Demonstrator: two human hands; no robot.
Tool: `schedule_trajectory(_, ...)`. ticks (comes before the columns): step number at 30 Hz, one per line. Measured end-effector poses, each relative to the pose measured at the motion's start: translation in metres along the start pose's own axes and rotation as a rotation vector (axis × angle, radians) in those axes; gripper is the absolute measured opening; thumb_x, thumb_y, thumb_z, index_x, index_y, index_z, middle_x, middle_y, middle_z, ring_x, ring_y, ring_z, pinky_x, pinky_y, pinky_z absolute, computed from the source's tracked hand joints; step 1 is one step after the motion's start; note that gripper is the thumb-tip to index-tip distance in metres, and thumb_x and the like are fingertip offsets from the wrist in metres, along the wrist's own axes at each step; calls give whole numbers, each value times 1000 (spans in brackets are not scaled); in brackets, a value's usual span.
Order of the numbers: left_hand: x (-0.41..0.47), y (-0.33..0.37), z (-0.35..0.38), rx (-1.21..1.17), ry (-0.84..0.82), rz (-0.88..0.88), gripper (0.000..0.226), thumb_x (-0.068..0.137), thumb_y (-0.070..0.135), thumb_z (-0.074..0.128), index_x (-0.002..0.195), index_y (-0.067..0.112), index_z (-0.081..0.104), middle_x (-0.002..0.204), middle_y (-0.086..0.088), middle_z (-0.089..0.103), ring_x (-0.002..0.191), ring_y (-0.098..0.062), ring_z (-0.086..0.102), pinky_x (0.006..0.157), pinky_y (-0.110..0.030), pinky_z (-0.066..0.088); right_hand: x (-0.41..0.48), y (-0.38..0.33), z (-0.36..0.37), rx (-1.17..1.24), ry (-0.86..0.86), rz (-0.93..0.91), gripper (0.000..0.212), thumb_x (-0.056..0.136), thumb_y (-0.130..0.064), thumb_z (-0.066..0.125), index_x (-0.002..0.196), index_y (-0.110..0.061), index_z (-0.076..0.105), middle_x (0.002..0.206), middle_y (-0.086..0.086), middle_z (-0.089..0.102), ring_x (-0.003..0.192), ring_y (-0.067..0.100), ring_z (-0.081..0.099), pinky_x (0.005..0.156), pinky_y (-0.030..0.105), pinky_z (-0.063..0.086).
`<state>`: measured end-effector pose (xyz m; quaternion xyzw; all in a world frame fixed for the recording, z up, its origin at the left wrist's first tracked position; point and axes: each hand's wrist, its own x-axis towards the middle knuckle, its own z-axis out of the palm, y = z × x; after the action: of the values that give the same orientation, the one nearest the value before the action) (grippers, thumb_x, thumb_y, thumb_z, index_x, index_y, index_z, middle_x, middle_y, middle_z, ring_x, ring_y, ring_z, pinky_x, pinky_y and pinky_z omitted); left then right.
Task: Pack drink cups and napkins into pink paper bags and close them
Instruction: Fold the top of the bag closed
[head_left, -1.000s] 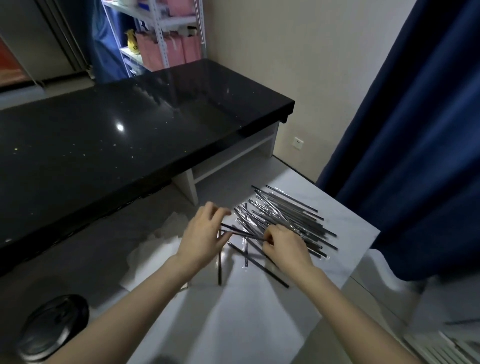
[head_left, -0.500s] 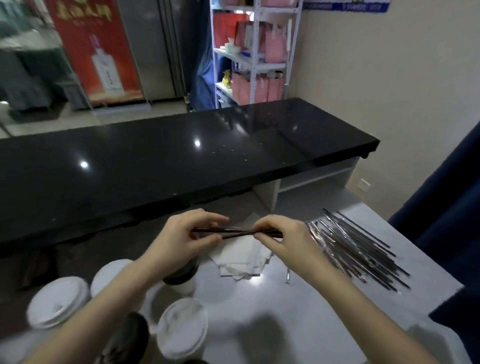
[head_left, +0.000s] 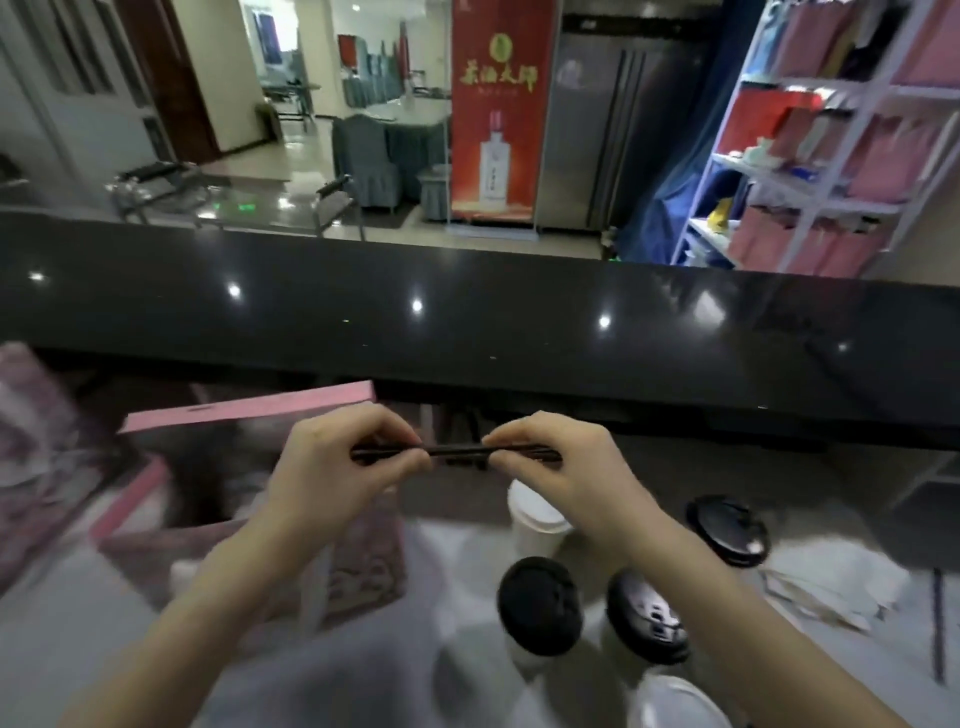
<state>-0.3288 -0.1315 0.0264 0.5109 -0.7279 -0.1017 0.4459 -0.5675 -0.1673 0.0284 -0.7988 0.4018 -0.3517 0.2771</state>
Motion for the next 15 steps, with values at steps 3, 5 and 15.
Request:
schedule_trajectory(3, -24, -37, -65, 83, 73, -22, 15, 69, 31, 81, 75, 30, 67, 73, 18, 66, 68, 0, 63, 63, -8, 44, 31, -39, 62, -40, -56, -82, 16, 90, -17, 66, 104, -21, 73, 92, -11, 67, 91, 4, 62, 83, 20, 48)
schedule_trajectory(5, -39, -61, -98, 129, 83, -58, 15, 70, 37, 78, 76, 30, 66, 72, 18, 64, 69, -3, 63, 62, -11, 45, 48, -61, 97, -79, -105, -106, 19, 91, -14, 64, 106, -21, 73, 92, -15, 63, 91, 2, 60, 83, 17, 46)
schedule_trajectory(15, -69, -125, -144, 189, -102, -184, 41, 70, 39, 82, 107, 28, 66, 98, 19, 60, 100, -4, 54, 88, -29, 48, 97, -88, 172, -291, -318, -2, 31, 89, -7, 60, 109, -28, 72, 102, -8, 67, 100, 10, 61, 92, 31, 50)
